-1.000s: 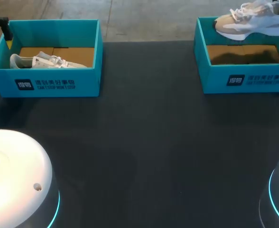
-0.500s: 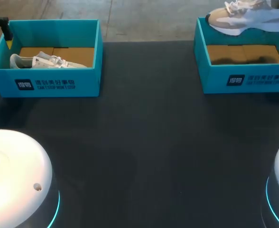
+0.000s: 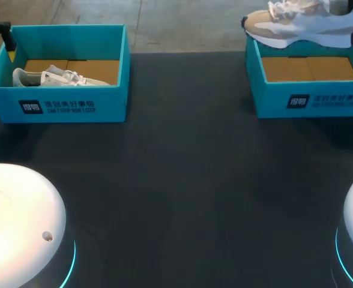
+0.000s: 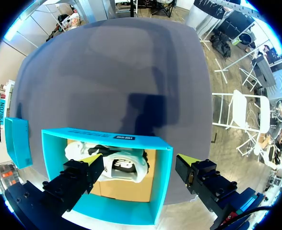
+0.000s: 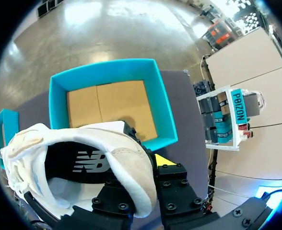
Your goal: Take the shoe out of the shoebox, open the shoe tongue, remove and reinsert the insole, then place the shoe into the shoebox
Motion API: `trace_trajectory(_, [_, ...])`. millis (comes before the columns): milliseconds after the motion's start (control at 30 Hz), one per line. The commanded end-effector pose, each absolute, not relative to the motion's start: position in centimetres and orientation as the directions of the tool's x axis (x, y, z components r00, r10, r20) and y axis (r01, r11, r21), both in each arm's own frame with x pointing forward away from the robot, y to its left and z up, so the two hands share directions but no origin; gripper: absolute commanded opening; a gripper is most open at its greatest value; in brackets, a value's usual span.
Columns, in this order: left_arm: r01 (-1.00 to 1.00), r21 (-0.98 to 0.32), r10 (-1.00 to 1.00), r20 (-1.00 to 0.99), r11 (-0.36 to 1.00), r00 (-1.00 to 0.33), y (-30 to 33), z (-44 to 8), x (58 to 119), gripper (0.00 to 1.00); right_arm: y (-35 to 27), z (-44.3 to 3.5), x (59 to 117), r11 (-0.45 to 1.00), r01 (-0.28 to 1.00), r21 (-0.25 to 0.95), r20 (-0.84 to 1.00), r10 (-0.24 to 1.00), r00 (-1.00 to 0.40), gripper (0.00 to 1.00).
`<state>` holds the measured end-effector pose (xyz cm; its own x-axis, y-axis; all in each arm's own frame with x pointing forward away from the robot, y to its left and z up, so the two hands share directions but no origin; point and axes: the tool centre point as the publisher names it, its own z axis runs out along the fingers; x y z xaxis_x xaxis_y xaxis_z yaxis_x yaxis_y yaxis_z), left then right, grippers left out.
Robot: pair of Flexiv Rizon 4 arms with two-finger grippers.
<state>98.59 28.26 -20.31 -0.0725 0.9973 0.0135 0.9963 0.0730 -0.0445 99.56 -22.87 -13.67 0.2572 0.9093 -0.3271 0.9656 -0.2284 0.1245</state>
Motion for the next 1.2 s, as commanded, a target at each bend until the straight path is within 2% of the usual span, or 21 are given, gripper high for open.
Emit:
trace_trajectory(33, [0.997,-0.042,0.997,0.014,0.072,-0.071,28.3,-20.3,98.5,1.0,-20.8,-13.8,95.3,-0.204,0.958,0.202,-0.324,0.909,0.262,0.0])
trace_trajectory(700, [0.997,-0.042,0.997,0.014,0.072,-0.071,28.3,-20.3,98.5,1.0,-12.0,-17.3,86.4,-0.235,0.95,0.207,-0.278,0.917,0.287,0.0])
trace_trajectory(833, [0.997,-0.042,0.997,0.014,0.072,-0.071,28.3,-20.3,98.5,1.0,-10.8,-18.1,84.9,-0.21,0.958,0.196,-0.317,0.911,0.265,0.0])
trace_trajectory(1200, [0.997,-0.042,0.997,0.014,0.072,-0.071,28.3,-20.3,98.5,1.0,-10.8,-18.1,84.9,-0.21,0.958,0.196,-0.317,0.911,0.265,0.0])
